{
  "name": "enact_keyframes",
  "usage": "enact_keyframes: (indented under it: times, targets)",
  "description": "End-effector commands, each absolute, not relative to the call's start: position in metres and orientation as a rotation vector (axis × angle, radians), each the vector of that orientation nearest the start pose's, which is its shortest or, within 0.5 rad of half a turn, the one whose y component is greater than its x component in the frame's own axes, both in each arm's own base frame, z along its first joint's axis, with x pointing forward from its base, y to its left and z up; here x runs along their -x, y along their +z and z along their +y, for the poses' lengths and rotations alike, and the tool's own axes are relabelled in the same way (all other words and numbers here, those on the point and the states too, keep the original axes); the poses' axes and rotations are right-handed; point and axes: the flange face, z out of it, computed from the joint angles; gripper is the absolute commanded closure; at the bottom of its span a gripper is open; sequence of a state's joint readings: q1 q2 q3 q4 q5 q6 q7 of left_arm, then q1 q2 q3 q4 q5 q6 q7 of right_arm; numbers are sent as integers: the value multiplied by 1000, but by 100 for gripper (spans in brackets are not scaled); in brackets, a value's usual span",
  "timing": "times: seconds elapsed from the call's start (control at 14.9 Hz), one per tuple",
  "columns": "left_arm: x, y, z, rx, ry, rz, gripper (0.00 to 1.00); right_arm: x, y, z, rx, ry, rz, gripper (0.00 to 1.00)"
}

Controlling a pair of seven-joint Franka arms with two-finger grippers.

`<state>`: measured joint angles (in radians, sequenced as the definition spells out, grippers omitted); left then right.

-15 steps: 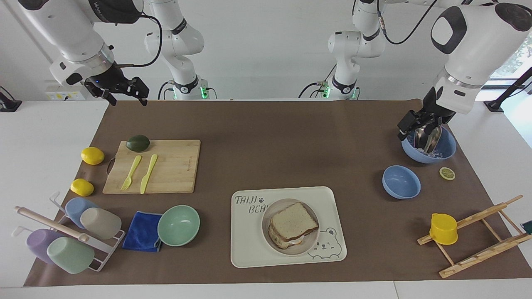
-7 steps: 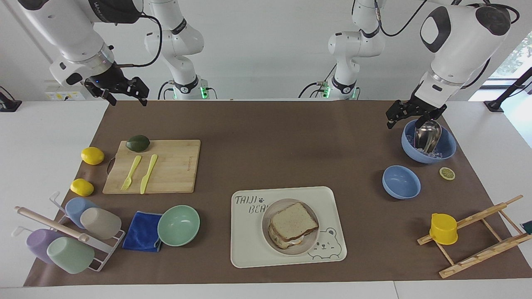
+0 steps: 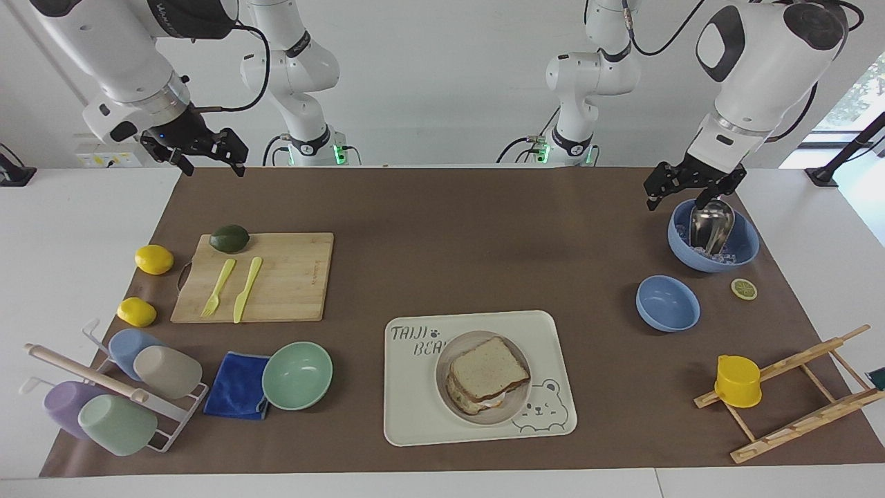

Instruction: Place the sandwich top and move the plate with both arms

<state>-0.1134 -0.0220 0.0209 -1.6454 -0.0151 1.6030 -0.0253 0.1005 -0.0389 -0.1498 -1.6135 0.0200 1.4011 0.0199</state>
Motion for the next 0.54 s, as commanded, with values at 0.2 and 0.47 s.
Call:
enact_keyframes:
  times: [0.2, 0.47]
  targets:
    - [-543, 623, -50, 3134, 9, 130, 0, -520, 611, -26, 3104, 282, 90, 0]
    - [-542, 623, -49, 3134, 12, 128, 0, -520, 611, -25, 3104, 280, 88, 0]
